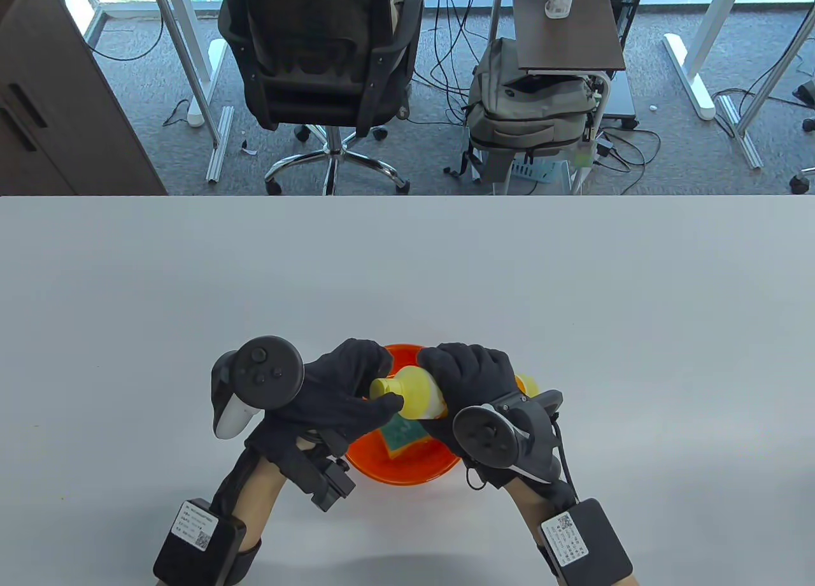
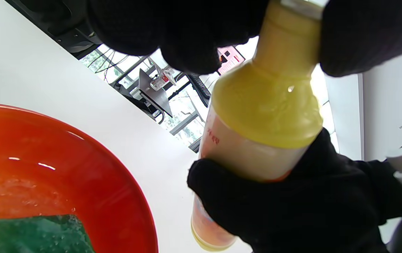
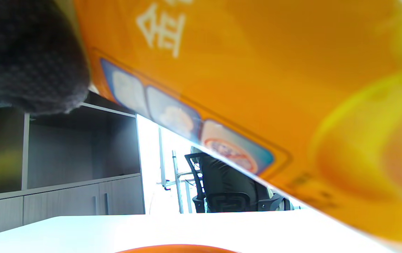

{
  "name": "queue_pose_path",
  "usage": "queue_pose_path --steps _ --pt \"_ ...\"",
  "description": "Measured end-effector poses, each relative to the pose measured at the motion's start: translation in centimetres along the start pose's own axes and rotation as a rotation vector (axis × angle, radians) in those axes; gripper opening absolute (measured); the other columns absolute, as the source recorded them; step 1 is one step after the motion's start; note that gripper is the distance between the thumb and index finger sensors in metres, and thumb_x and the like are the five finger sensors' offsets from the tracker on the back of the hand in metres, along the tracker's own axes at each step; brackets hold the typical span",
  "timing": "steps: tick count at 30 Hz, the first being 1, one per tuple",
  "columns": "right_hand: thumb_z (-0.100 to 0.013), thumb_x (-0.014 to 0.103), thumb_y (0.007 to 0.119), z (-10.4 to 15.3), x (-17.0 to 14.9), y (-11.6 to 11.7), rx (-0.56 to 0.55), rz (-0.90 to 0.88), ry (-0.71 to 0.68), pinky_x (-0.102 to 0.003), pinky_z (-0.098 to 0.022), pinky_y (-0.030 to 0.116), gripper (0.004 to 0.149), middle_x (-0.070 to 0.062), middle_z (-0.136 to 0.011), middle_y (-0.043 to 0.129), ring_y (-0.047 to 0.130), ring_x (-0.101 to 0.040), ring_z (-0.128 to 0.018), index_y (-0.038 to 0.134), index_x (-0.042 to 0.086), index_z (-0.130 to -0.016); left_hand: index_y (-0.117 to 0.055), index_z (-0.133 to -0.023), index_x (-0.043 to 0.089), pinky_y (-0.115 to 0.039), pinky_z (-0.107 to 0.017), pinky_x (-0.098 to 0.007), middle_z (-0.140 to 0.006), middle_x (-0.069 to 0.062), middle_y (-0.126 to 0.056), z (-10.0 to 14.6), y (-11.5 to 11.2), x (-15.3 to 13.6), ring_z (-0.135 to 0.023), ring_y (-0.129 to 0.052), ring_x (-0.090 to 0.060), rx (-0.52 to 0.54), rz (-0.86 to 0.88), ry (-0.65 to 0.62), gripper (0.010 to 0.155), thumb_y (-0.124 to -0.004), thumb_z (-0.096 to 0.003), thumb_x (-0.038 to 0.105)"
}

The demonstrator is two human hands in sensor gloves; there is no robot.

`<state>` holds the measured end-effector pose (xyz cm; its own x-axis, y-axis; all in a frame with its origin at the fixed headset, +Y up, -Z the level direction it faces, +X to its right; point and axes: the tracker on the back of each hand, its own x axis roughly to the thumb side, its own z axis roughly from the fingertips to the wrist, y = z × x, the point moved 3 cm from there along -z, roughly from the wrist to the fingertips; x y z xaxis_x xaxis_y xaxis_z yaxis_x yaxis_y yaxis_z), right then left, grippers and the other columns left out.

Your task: Squeeze dish soap on sponge and spread

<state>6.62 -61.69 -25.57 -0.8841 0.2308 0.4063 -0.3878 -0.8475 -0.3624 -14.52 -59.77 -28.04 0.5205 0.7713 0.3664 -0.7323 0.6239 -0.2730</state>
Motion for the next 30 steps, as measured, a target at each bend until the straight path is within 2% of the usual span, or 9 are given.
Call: queue_pose_path --steps 2,3,6,9,12,16,20,28,30 --pt "-0.022 0.055 0.103 0.0 -0.1 0.3 0.011 0.026 0.008 -0.046 -0.065 0.079 0.080 0.009 -0.085 0.084 0.095 -0.021 -0.071 0.063 0.040 -0.090 -0.079 -0.081 0.023 -0.082 -0.055 -0.050 -0.080 -0.006 -0.085 0.3 0.2 0.4 -0.068 -0.093 -0.028 0.093 -0.030 0.017 0.052 -0.093 -0.0371 0.047" --pt "-0.022 0.055 0.103 -0.1 -0.1 0.5 0.017 0.042 0.016 -0.046 -0.065 0.079 0.080 0.009 -0.085 0.084 0.096 -0.021 -0.071 0.064 0.040 -0.090 -0.080 -0.080 0.024 -0.082 -0.056 -0.049 -0.080 -0.004 -0.085 0.4 0.2 0.9 -0.069 -0.094 -0.027 0.134 -0.143 0.006 0.049 -0.092 -0.0376 0.046" --pt "-0.022 0.056 0.103 -0.1 -0.3 0.6 0.019 0.082 0.044 -0.046 -0.063 0.080 0.080 0.008 -0.085 0.084 0.097 -0.021 -0.070 0.063 0.038 -0.090 -0.076 -0.085 0.027 -0.081 -0.060 -0.049 -0.086 -0.001 -0.082 1.0 0.1 2.2 -0.074 -0.092 -0.025 0.237 -0.346 0.009 0.055 -0.092 -0.0375 0.049" --pt "-0.022 0.055 0.103 -0.2 -0.2 0.4 0.012 0.140 0.056 -0.047 -0.062 0.081 0.081 0.006 -0.085 0.085 0.097 -0.023 -0.069 0.064 0.037 -0.091 -0.072 -0.087 0.028 -0.080 -0.061 -0.048 -0.088 0.000 -0.079 1.4 -0.2 2.7 -0.076 -0.090 -0.024 0.284 -0.415 0.008 0.057 -0.091 -0.0377 0.050" --pt "-0.022 0.055 0.103 -0.3 -0.2 0.0 0.007 0.241 0.077 -0.047 -0.062 0.080 0.081 0.005 -0.085 0.085 0.097 -0.024 -0.069 0.064 0.036 -0.091 -0.076 -0.084 0.029 -0.082 -0.059 -0.047 -0.086 0.000 -0.082 1.8 -0.8 3.5 -0.074 -0.092 -0.024 0.253 -0.447 -0.015 0.051 -0.090 -0.0391 0.048" --pt "-0.023 0.052 0.104 -0.5 -0.5 -0.4 -0.006 0.364 0.087 -0.049 -0.063 0.079 0.080 0.005 -0.086 0.085 0.096 -0.025 -0.071 0.065 0.037 -0.091 -0.070 -0.095 0.025 -0.079 -0.060 -0.049 -0.095 -0.005 -0.075 2.4 -0.7 3.6 -0.081 -0.087 -0.029 0.191 -0.461 -0.013 0.065 -0.085 -0.0399 0.056" --pt "-0.024 0.050 0.104 -0.5 -0.2 -0.2 0.025 0.581 0.067 -0.050 -0.066 0.075 0.079 0.005 -0.089 0.083 0.094 -0.026 -0.076 0.065 0.040 -0.092 -0.061 -0.104 0.024 -0.073 -0.067 -0.054 -0.107 -0.009 -0.066 3.4 0.4 0.8 -0.094 -0.078 -0.035 0.176 -0.503 0.047 0.074 -0.075 -0.0418 0.062" --pt "-0.025 0.042 0.105 -0.5 1.7 1.2 0.036 0.903 0.004 -0.058 -0.076 0.059 0.078 0.010 -0.095 0.077 0.086 -0.023 -0.087 0.064 0.052 -0.090 -0.062 -0.107 0.031 -0.059 -0.077 -0.064 -0.118 -0.009 -0.055 4.3 1.5 -10.5 -0.111 -0.063 -0.038 0.131 -0.747 0.352 0.071 -0.072 -0.0430 0.059" --pt "-0.025 0.041 0.105 -0.5 2.3 1.5 0.031 0.922 -0.011 -0.059 -0.076 0.057 0.078 0.011 -0.095 0.076 0.084 -0.023 -0.088 0.064 0.054 -0.090 -0.061 -0.108 0.032 -0.058 -0.078 -0.065 -0.119 -0.008 -0.054 4.4 1.3 -12.3 -0.113 -0.061 -0.037 0.048 -0.836 0.412 0.072 -0.071 -0.0425 0.060"
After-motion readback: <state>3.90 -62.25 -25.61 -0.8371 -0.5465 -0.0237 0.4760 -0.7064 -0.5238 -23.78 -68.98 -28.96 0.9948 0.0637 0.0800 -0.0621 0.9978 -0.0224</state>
